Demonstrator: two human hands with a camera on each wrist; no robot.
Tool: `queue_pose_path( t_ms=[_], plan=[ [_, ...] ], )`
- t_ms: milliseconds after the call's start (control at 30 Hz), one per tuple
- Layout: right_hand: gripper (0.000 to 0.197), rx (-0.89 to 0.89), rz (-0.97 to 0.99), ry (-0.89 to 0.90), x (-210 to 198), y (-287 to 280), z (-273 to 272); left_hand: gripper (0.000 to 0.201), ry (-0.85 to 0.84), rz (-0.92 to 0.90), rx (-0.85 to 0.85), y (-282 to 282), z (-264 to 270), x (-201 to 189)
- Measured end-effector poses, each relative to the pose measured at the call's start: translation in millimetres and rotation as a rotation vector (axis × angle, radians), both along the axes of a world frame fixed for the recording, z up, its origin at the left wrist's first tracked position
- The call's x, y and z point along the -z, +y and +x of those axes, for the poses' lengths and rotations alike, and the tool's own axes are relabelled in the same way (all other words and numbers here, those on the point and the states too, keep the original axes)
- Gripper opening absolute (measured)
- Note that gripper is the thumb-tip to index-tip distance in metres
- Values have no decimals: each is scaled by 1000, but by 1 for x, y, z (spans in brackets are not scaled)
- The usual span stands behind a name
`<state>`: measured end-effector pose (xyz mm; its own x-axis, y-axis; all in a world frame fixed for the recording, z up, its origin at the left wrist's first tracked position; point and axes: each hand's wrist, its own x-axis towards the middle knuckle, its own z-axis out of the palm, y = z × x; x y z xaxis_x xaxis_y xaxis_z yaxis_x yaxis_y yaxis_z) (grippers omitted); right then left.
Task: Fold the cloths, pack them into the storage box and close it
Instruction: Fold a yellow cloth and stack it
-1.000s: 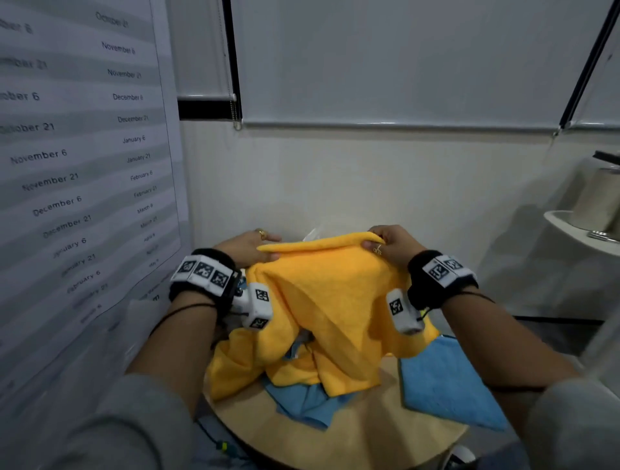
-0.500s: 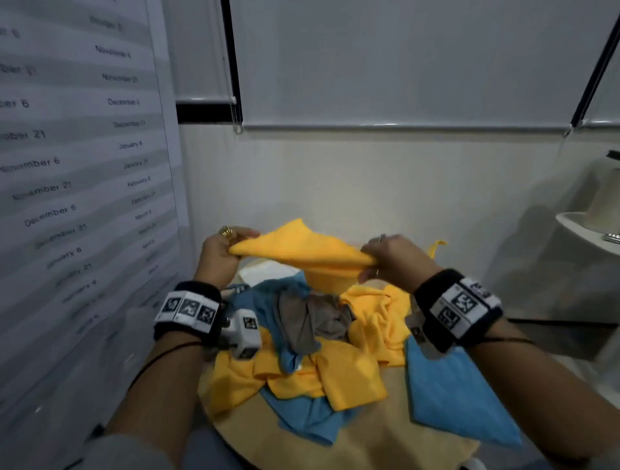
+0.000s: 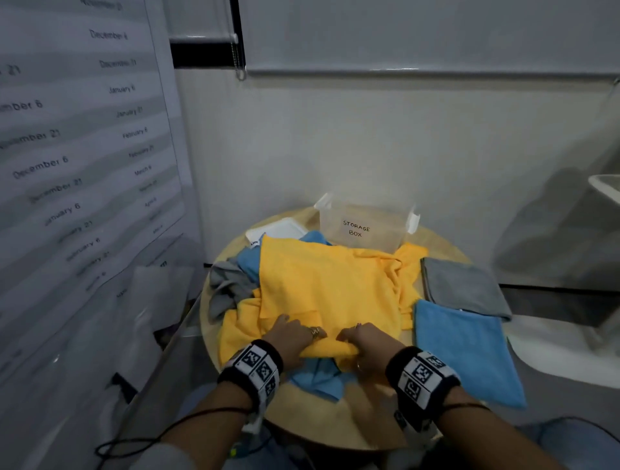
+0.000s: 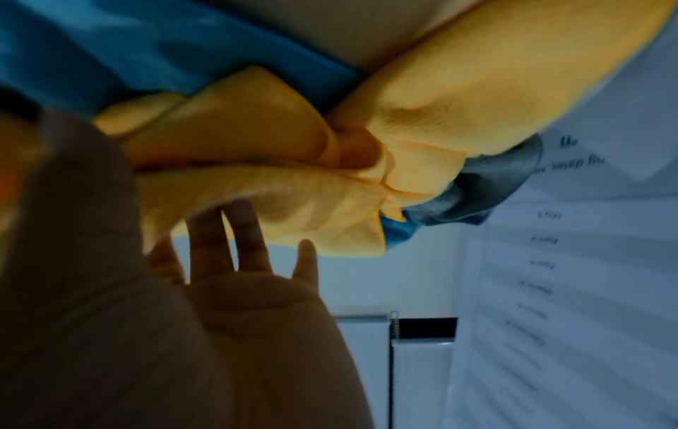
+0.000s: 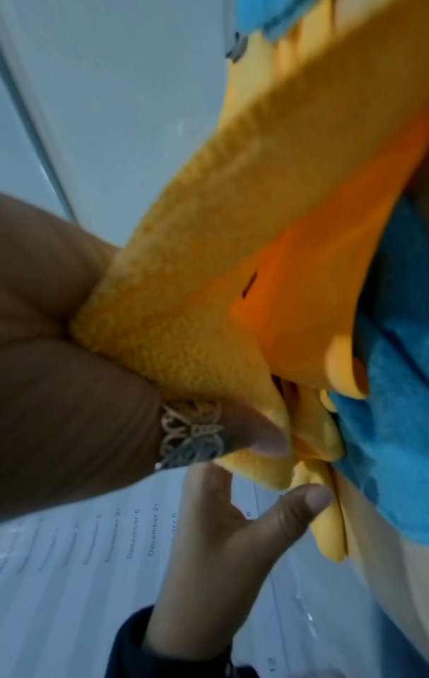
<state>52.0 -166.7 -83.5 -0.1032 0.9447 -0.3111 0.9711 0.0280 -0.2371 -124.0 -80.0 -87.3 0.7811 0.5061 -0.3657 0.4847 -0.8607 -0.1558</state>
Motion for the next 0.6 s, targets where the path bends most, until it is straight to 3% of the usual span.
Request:
queue_pose_path(
  t_ms=[133,200,333,433,533,600],
  plan=[
    [49,-11,-4,-33,2,-9,11,37,16,108,231,-7,12,-2],
    [45,10,-11,-42,1,-13,11,34,-30,61,325,-10,13,-3],
    [27,71,-23,-262,-3,-23,25,24,-42,13,169,-3,-6,-17],
    [31,236,1,-297,-11,-32,50,35,-10,93,36,9,-32,-31],
    [30,379,89,-186,-26,-43,71,10,-132,44,-142,18,-59,-42],
    [25,482,175,39,-32,-54,81,10,-208,-5,-265,20,-73,-48]
  ],
)
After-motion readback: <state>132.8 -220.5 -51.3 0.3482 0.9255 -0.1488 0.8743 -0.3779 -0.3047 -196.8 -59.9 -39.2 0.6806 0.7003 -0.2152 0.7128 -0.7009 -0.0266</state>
